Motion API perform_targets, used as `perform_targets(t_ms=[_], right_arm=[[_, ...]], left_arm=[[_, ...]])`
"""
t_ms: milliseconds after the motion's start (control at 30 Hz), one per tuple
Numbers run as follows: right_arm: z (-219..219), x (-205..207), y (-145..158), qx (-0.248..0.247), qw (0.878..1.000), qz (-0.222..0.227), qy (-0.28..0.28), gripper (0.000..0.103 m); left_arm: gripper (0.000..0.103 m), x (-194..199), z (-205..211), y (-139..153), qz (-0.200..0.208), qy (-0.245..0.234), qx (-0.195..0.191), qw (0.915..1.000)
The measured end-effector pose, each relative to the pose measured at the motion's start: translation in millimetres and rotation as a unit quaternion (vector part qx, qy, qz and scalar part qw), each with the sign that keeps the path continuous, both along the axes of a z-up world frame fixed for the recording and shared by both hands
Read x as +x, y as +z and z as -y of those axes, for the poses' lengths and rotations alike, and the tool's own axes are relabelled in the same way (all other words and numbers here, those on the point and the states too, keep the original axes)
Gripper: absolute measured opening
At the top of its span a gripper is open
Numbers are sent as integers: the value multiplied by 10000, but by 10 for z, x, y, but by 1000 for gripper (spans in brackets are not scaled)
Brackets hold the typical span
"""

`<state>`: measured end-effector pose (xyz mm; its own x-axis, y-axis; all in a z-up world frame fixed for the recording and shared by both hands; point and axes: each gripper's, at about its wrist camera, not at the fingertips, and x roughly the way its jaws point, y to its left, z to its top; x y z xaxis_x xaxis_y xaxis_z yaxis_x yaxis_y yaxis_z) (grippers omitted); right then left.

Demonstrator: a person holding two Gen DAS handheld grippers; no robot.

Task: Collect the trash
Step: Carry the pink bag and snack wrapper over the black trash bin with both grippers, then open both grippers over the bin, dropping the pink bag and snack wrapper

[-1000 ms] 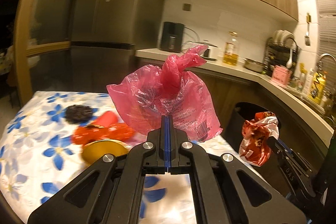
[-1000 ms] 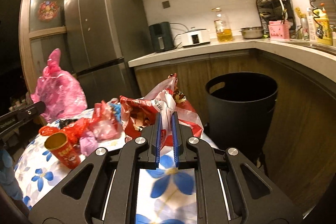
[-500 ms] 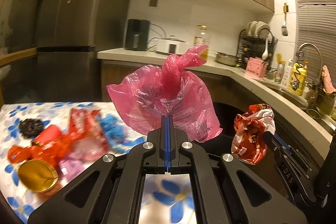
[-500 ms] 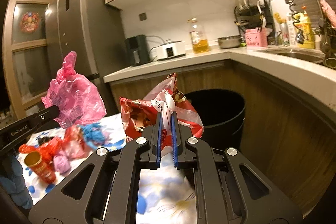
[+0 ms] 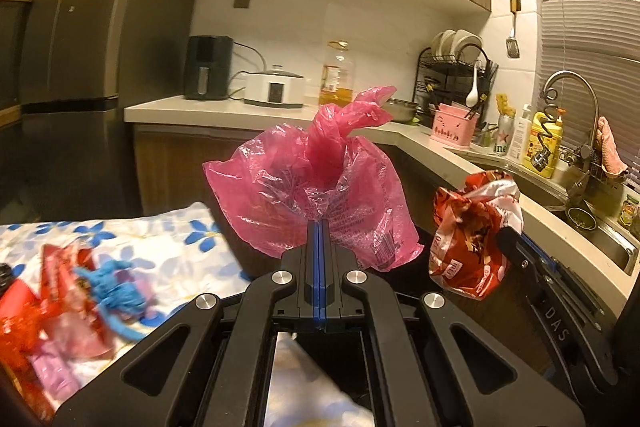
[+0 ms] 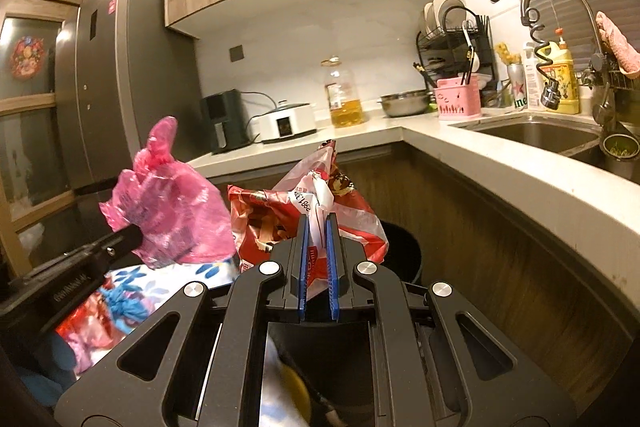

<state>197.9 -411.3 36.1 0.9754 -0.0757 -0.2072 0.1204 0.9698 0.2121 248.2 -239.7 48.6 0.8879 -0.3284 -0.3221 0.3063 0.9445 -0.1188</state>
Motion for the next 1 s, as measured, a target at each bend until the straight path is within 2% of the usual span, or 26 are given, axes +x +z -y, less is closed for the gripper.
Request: perform_targets(t_ms=[367, 800, 1000], right_arm=[[238, 393, 32, -96, 9998, -89, -131, 8], [378, 744, -136, -59, 9995, -300, -119, 11], [393, 822, -217, -70, 9989, -436, -151, 21]], left_arm=[[0, 393, 325, -98, -96, -269, -66, 9996], [0, 716, 546, -277, -248, -511, -90, 9983], [0, 794, 621, -374, -375, -578, 17, 9976]])
